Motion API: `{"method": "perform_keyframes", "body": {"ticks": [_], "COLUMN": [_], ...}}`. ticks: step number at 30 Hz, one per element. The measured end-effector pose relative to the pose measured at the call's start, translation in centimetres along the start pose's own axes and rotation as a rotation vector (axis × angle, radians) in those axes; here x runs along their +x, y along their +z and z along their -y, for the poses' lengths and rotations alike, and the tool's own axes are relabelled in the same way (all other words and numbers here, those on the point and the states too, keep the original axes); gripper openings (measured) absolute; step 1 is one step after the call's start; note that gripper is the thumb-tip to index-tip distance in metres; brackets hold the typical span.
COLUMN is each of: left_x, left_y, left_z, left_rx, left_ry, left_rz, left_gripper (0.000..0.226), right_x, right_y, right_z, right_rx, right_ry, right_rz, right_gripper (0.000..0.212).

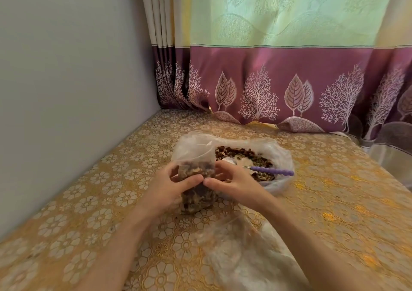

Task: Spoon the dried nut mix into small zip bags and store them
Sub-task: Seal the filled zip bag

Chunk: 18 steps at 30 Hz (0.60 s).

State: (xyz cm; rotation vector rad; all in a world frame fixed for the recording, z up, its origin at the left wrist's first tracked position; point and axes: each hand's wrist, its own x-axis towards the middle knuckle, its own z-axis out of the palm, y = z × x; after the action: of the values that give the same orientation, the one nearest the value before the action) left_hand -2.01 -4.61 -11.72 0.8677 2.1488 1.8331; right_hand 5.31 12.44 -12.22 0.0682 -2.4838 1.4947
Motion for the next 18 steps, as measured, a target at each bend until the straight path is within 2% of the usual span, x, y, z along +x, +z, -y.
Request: {"method": "perform_keyframes", "body": {"ticks": [2, 4, 8, 11, 15, 18], "left_x": [-0.1, -0.2, -0.2, -0.1, -0.1, 0.1], "left_y": [0.0, -0.3, -0.8, -0.8, -0.6, -0.8], "left_z": [-0.5, -0.8, -0.4, -0.3, -0.6, -0.9], "left_rx": [-0.026, -0.065, -0.267, -0.331, -0.319, -0.327], "left_ry": [0.057, 0.087, -0.055, -0.094, -0.053, -0.07], "left_rz": [-0.02, -0.005, 0.165, 0.125, 0.067, 0.024], "left_gripper": [0.028, 0.03, 0.045, 0.039, 0.037, 0.031], "right_x": [0.0, 0.1, -0.1, -0.1, 0.3, 0.6], "right_y": [-0.1, -0.5, -0.7, -0.1, 0.9, 0.9], "right_z": [0.4, 0.9, 1.0, 1.1, 1.5, 1.5], "right_rx": [0.052, 0.101, 0.113, 0.197, 0.277, 0.459], "right_ry": [-0.036, -0.065, -0.046, -0.003, 0.017, 0.071], "right_rz": [-0.026, -0.028, 0.0, 0.004, -0.102, -0.166], "right_gripper": [0.031, 0.029, 0.039, 0.047, 0.029, 0.02]}}
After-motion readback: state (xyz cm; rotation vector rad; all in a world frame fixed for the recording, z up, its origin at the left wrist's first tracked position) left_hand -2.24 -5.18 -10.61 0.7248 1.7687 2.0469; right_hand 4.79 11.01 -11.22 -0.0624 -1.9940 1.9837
